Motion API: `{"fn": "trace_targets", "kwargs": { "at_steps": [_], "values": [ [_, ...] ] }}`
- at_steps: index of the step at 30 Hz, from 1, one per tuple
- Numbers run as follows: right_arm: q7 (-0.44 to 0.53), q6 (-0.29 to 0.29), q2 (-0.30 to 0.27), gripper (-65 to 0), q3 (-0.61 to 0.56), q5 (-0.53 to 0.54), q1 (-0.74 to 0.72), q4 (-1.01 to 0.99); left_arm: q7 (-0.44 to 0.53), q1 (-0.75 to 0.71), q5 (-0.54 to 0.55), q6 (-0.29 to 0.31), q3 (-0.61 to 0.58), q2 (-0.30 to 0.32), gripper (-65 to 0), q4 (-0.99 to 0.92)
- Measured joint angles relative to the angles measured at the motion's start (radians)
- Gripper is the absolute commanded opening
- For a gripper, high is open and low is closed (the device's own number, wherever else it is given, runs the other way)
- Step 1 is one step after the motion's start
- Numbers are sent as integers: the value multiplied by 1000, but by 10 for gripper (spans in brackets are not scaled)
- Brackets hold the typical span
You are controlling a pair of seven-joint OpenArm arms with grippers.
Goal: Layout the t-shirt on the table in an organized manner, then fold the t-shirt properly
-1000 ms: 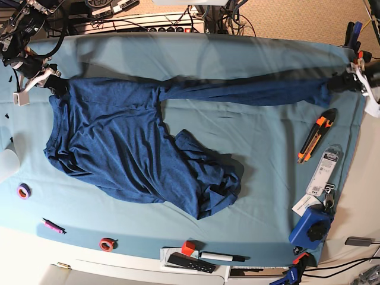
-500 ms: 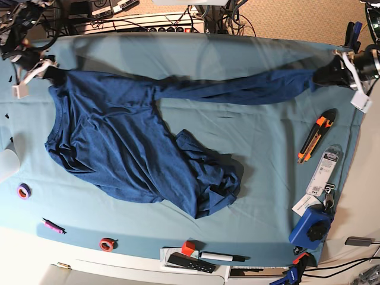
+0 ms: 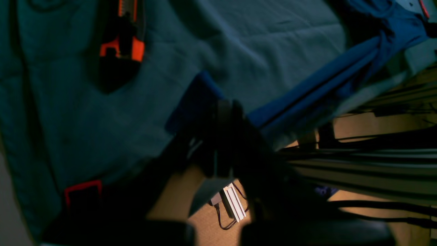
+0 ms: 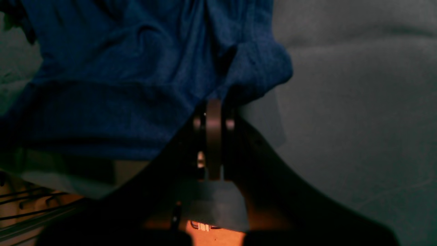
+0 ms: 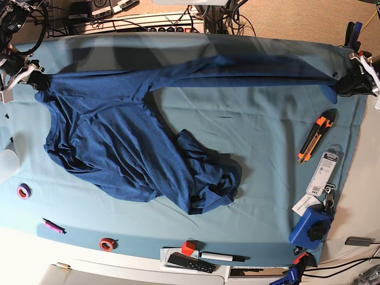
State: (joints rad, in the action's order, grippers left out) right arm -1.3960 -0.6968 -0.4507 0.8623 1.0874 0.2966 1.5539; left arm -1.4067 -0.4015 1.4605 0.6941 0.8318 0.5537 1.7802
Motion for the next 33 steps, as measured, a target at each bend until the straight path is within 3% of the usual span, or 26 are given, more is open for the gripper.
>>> {"fn": "trace_targets", "kwargs": {
  "at_steps": [5, 11, 16, 20, 24, 31, 33],
  "values": [
    [44, 0, 0, -650, 0, -116, 0, 0, -1, 0, -1, 0, 0, -60, -650, 0],
    [47, 0, 0, -650, 0, -126, 0, 0, -1, 0, -1, 0, 0, -113, -650, 0],
    [46, 0, 3, -650, 0, -126, 1, 0, -2, 0, -1, 0, 0, -122, -650, 0],
    [50, 0, 3, -650, 0, -272, 3, 0, -2, -2, -10, 0, 0, -122, -650, 0],
    [87, 0, 3, -650, 0, -283, 13, 0, -3, -15, -14, 0, 0, -123, -650, 0],
    [107, 0, 3, -650, 0, -283, 13, 0, -3, -14, -151, 0, 0, -124, -650, 0],
    [121, -3, 6, -650, 0, -325, 13, 0, -3, -14, -160, 0, 0, -124, -650, 0]
  ]
}}
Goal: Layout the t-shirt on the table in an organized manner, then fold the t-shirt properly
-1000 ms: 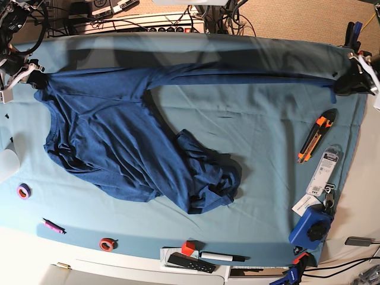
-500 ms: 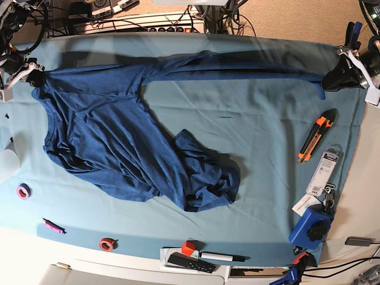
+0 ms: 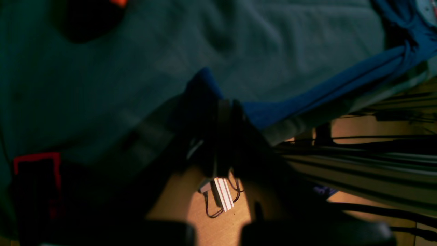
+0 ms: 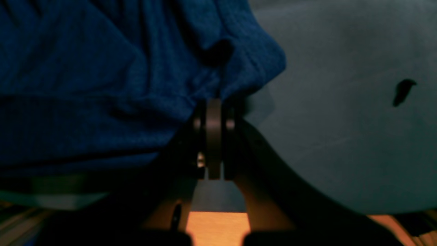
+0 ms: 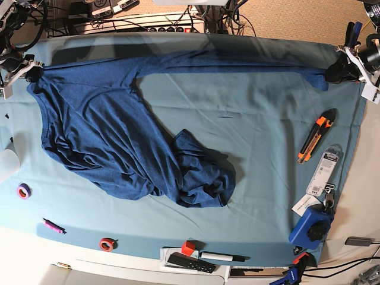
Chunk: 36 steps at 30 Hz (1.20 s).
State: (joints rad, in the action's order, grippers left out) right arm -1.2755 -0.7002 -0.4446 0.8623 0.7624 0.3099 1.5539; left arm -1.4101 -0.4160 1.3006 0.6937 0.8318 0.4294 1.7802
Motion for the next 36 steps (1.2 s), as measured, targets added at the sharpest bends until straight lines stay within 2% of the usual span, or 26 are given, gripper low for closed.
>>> {"fn": "trace_targets", "kwargs": {
  "at_steps": [4, 10, 11, 14, 15, 19, 20, 24, 26, 36],
  "values": [
    [28, 0, 27, -650, 0, -66, 0, 0, 0, 0, -5, 0, 0, 0, -650, 0],
    [39, 0, 45, -650, 0, -72, 0, 0, 0, 0, -10, 0, 0, 0, -650, 0],
    [38, 0, 47, -629, 0, -74, 0, 0, 0, 0, -10, 0, 0, 0, -650, 0],
    [39, 0, 46, -491, 0, -79, 0, 0, 0, 0, -10, 0, 0, 0, -650, 0],
    [39, 1, 46, -469, 0, -79, 0, 0, 0, 0, -10, 0, 0, 0, -650, 0],
    [57, 1, 46, -465, 0, -81, 0, 0, 5, 0, -10, 0, 0, 0, -650, 0],
    [58, 1, 46, -465, 0, -81, 0, 0, 5, 0, -10, 0, 0, 0, -630, 0],
    [63, 1, 46, -465, 0, -81, 0, 0, 22, 0, -10, 0, 0, 0, -482, 0],
    [72, 1, 46, -465, 0, -81, 0, 0, 26, 0, -10, 0, 0, 0, -437, 0],
    [116, 3, 46, -465, 0, -81, 0, 0, 32, 0, -8, 0, 0, 0, -428, 0]
  ]
}}
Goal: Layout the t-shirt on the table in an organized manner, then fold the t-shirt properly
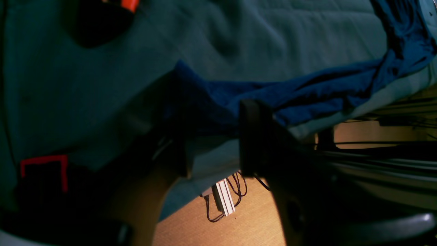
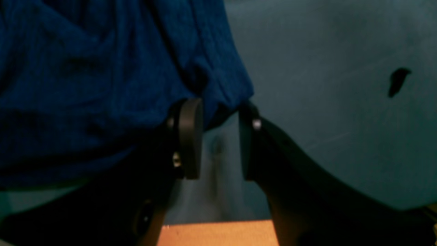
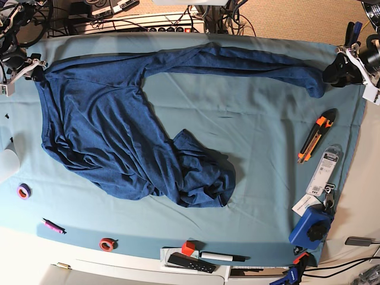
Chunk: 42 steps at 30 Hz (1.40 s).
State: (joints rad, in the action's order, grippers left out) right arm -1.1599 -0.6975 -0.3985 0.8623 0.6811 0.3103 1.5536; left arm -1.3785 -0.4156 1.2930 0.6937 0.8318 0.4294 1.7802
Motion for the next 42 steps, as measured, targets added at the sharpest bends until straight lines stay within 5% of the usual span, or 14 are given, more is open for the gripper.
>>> {"fn": "trace_targets", "kwargs": {
  "at_steps": [9, 13, 22, 25, 29, 33, 37, 42],
  "values": [
    [45, 0, -1, -465, 0, -9, -5, 0, 3, 20, 25, 0, 0, 0, -428, 0],
    [62, 0, -1, -465, 0, -95, -6, 0, 2, 29, 25, 0, 0, 0, -428, 0],
    [199, 249, -1, -465, 0, -291, -11, -1, 3, 51, 30, 0, 0, 0, -428, 0],
    [198, 253, 0, -465, 1, -282, -27, -1, 66, 57, 66, 0, 0, 0, -428, 0],
    [193, 232, 0, -465, 2, -123, -88, -2, 200, 143, 73, 0, -64, 0, -428, -1],
    [138, 149, 0, -465, 2, -8, -153, -1, 294, 254, -132, 0, -238, 0, -428, -2],
    [94, 82, 0, -465, 1, 79, -189, -1, 511, 348, -403, 0, -486, 3, -428, -5],
    [37, 68, 17, -465, -1, 98, -186, -1, 637, 519, -702, -208, -787, 1, -428, -79]
  ]
}}
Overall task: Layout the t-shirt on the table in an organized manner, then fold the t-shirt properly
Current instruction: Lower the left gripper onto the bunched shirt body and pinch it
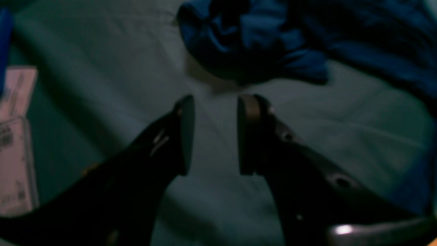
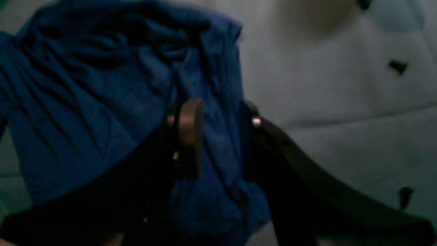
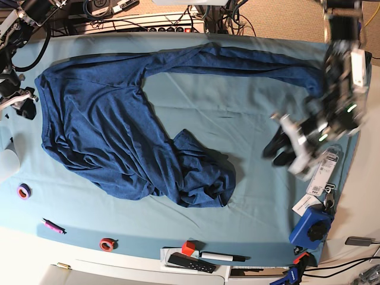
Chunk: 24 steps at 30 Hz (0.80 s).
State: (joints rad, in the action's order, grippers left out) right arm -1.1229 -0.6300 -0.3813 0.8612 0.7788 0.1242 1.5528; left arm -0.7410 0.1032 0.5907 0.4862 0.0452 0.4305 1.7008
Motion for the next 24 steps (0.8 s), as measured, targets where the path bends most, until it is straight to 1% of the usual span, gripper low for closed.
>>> {"fn": "trace_targets", "kwargs": {
  "at_steps": [1, 2, 5, 6, 7, 8, 9, 11, 16, 17, 18, 20, 22, 24],
  "values": [
    [-4, -8, 14, -465, 0, -1, 0, 0, 10, 38, -41, -31, -50, -3, -428, -34],
    [-7, -24, 31, -465, 0, -1, 2, 0, 16, 77, -66, -38, -93, -8, -428, -72],
    [-24, -26, 86, -465, -3, 7, 6, 0, 27, 202, -96, -40, -188, -51, -428, -212],
    [-25, -26, 101, -465, -3, 16, 6, 0, 31, 245, -99, -10, -209, -69, -427, -264],
    [-25, -26, 114, -465, -3, 21, 6, 0, 33, 284, -106, 27, -227, -87, -412, -312],
    [-25, -26, 126, -465, -3, 21, 5, 0, 36, 320, -116, 58, -244, -105, -387, -359],
    [-24, -26, 138, -465, -3, 21, 6, 0, 37, 352, -132, 71, -259, -123, -358, -405],
    [-25, -26, 158, -465, -3, 19, 6, 0, 36, 408, -160, 85, -288, -154, -317, -489],
    [-21, -26, 162, -465, -13, 20, 6, -1, 44, 492, -165, 86, -359, -206, -313, -594],
    [-22, -26, 163, -465, -15, 20, 6, -1, 68, 500, -198, 87, -372, -215, -313, -596],
    [-21, -26, 162, -465, -23, 20, 6, -1, 92, 507, -230, 87, -386, -223, -313, -595],
    [-21, -31, 163, -465, -34, 20, 6, -1, 147, 512, -302, 44, -406, -243, -313, -594],
    [-21, -38, 163, -465, -47, 19, 6, -1, 169, 512, -371, -1, -428, -255, -314, -599],
    [-21, -37, 162, -465, -57, 16, 6, -1, 196, 511, -397, -8, -450, -256, -315, -611]
  ]
}}
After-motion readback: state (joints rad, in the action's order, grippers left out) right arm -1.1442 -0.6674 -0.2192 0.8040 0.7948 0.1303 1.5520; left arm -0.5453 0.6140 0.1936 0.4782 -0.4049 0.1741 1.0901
